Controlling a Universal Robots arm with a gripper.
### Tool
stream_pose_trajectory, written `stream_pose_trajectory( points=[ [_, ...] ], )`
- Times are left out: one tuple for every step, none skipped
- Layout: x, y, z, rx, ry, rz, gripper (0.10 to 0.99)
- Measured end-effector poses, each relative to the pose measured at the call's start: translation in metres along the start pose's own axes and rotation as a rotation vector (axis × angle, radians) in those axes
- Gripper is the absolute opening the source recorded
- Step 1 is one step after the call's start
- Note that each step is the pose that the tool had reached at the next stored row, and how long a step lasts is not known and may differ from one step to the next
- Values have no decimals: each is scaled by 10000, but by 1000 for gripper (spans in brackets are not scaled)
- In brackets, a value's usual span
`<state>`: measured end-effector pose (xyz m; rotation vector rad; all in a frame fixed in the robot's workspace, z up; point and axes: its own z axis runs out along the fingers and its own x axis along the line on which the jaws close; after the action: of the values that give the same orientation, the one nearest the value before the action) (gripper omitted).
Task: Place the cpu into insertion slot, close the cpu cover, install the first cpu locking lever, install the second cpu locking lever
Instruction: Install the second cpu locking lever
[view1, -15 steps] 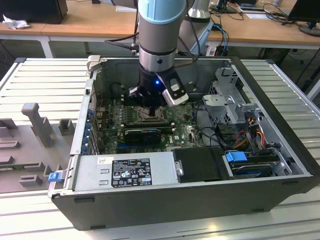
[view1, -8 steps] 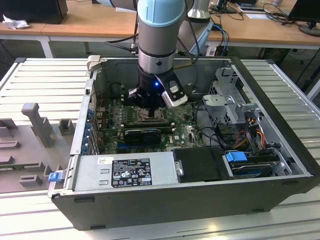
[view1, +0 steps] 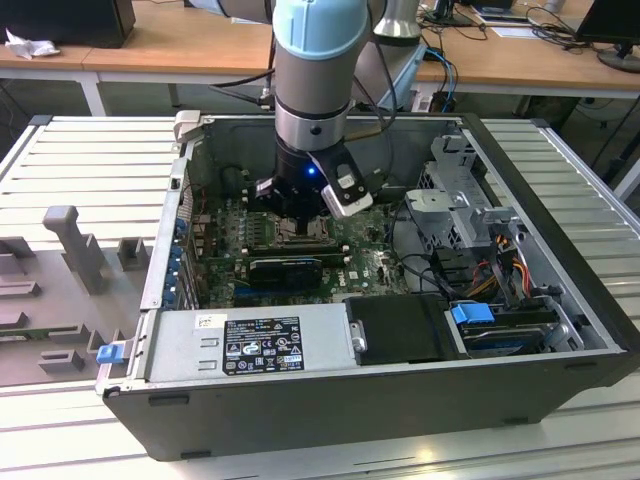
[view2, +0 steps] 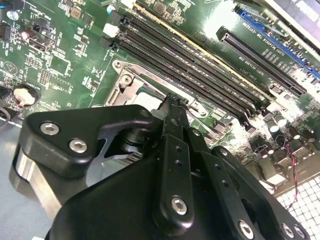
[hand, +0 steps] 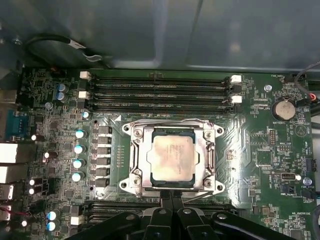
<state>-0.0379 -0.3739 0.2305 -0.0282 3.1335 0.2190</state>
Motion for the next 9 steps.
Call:
stream_pose_trajectory(
  points=[
    [4,-16,6,-38,-1,-1,106],
    [17,-38,12,-82,-3,3,106],
    [83,-67,17,-150,-3,-5,106],
    [123,-73,18,-166,-6,-13,106],
    [144,-81,18,-167,-14,-32,106],
    [153,-89,19,-168,-34,-38,106],
    [156,-100,20,-181,-37,-52,106],
    [162,-107,20,-212,-31,-91,106],
    [167,-111,20,-240,-22,-157,106]
  ],
)
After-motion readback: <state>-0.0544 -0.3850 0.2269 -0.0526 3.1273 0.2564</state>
